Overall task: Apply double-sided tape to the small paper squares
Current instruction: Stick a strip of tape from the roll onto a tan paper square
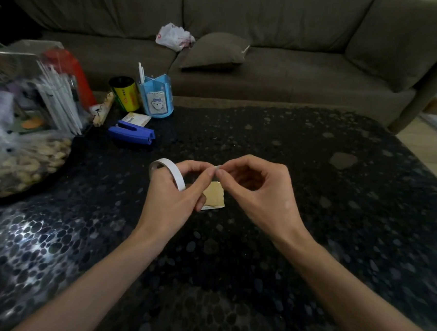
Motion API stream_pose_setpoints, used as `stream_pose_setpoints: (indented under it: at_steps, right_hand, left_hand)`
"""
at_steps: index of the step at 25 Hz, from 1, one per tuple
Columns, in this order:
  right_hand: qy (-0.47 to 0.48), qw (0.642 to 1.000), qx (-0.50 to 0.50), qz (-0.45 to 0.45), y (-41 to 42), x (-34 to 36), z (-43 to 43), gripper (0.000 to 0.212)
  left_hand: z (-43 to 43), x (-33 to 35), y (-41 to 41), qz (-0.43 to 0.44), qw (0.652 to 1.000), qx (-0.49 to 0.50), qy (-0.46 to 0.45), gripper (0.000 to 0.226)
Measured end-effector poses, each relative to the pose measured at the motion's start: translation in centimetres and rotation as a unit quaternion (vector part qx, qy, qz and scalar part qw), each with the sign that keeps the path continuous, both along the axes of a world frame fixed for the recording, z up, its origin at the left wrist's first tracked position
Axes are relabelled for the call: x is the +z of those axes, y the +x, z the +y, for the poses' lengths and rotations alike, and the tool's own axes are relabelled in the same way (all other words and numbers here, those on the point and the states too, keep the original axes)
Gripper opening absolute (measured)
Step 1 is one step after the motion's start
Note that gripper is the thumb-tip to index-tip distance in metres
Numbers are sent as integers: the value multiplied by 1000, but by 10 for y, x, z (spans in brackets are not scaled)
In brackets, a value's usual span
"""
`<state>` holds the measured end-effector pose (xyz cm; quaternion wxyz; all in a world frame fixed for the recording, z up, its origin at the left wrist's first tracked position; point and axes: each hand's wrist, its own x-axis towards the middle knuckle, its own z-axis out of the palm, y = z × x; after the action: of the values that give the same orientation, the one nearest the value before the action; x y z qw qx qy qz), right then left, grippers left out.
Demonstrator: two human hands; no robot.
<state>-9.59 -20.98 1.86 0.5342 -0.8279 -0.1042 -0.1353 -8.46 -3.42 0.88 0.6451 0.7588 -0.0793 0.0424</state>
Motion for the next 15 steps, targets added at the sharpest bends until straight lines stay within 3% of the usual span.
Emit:
stream_pose_setpoints:
  at_steps: [8,15]
  right_hand:
    - [-122,990,-41,-60,-2,-1,-2,13]
    - [-114,992,-27,-42,1,0,-6,13]
  left_hand:
    - [1,-6,1,-28,999,-4,40,15]
    - [1,-6,1,-54,996,-8,68,13]
